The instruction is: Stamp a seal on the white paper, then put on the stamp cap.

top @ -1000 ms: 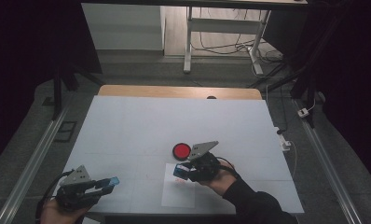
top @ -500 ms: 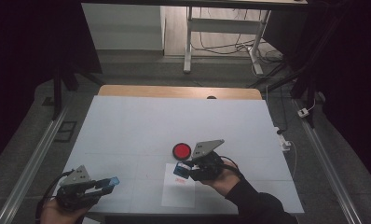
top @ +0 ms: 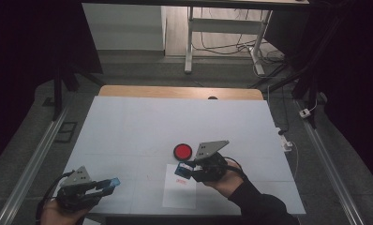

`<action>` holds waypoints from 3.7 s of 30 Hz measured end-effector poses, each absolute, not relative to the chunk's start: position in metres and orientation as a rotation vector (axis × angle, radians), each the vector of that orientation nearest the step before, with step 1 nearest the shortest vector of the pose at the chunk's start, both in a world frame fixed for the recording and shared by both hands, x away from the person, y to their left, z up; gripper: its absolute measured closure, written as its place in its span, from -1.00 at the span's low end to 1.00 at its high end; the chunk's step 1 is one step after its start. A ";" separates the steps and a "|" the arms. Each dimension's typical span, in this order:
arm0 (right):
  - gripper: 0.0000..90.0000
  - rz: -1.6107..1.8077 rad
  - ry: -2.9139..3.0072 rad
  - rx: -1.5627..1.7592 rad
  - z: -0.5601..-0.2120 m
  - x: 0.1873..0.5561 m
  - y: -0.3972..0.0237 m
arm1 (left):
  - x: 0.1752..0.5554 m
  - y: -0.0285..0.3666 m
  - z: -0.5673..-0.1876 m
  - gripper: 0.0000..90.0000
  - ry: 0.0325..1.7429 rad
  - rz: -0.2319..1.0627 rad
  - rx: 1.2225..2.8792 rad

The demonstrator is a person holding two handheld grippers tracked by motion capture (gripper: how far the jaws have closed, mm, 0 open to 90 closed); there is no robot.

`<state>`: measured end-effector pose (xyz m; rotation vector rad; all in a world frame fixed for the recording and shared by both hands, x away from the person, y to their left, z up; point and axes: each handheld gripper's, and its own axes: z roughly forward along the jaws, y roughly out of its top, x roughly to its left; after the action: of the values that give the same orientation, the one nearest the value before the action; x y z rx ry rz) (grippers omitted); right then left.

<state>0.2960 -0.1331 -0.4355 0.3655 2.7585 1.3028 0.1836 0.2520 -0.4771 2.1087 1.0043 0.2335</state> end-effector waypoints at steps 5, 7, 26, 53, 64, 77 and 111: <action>0.55 1.318 2.750 0.362 -0.433 0.294 -0.134 | 0.184 0.252 -0.477 0.52 1.004 0.233 2.109; 0.55 1.320 2.748 0.360 -0.433 0.294 -0.134 | 0.183 0.251 -0.477 0.52 1.004 0.234 2.110; 0.54 1.324 2.749 0.359 -0.432 0.294 -0.136 | 0.186 0.248 -0.475 0.52 0.985 0.220 2.100; 0.54 1.348 2.750 0.344 -0.431 0.294 -0.134 | 0.218 0.207 -0.462 0.52 0.733 0.133 2.103; 0.54 1.381 2.730 0.343 -0.425 0.294 -0.137 | 0.239 0.186 -0.458 0.52 0.619 0.076 2.107; 0.54 1.415 2.719 0.304 -0.418 0.291 -0.137 | 0.256 0.164 -0.457 0.52 0.510 -0.004 2.088; 0.55 1.514 2.719 0.215 -0.413 0.287 -0.134 | 0.291 0.116 -0.472 0.52 0.245 -0.166 2.145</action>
<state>0.2874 -0.1344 -0.4128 0.2150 2.7189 1.5144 0.2908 0.1156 -0.4717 2.1453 0.2455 -0.1665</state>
